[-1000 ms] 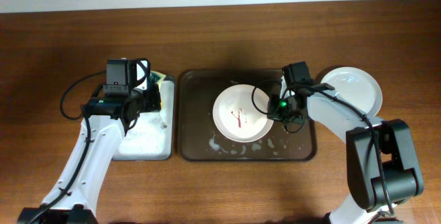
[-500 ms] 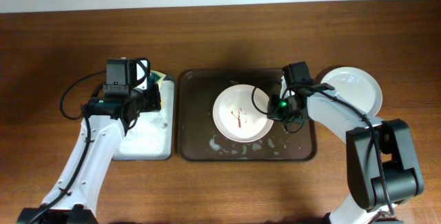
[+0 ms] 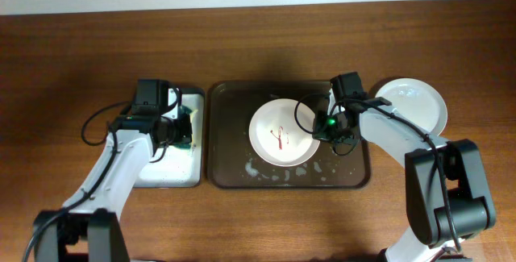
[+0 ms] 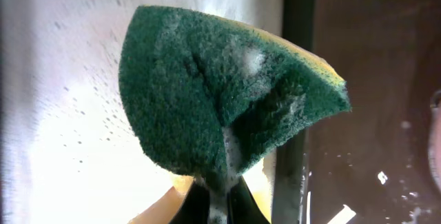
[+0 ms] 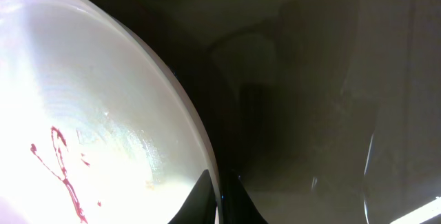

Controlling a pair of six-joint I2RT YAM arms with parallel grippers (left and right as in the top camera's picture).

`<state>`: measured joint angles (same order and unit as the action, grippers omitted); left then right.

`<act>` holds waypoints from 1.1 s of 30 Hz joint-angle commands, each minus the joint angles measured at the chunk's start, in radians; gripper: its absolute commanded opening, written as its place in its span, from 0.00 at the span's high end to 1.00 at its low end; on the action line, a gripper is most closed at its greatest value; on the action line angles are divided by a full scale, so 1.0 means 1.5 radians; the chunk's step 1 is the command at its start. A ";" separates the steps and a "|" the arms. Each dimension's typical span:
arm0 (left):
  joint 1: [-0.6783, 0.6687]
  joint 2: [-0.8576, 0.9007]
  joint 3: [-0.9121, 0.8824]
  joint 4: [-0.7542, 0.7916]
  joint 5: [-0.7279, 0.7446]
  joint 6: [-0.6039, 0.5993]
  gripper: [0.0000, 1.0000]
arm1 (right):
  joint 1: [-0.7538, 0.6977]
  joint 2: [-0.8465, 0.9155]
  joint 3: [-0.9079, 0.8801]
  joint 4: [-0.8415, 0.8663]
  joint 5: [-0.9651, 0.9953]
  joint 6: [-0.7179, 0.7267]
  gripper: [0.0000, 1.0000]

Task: Clean dirty plates on tray and stack at the side
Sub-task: 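Lift the sponge with the left gripper and bring it to the pink plate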

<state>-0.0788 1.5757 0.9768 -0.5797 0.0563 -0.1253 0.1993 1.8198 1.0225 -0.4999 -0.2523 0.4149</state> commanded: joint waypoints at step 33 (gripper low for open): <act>0.002 0.063 0.013 0.050 0.104 -0.031 1.00 | 0.004 0.011 -0.010 -0.006 0.014 0.001 0.94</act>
<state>-0.0772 1.6787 0.9722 -0.5037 0.2268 -0.1627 0.1993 1.8198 1.0225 -0.5003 -0.2523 0.4152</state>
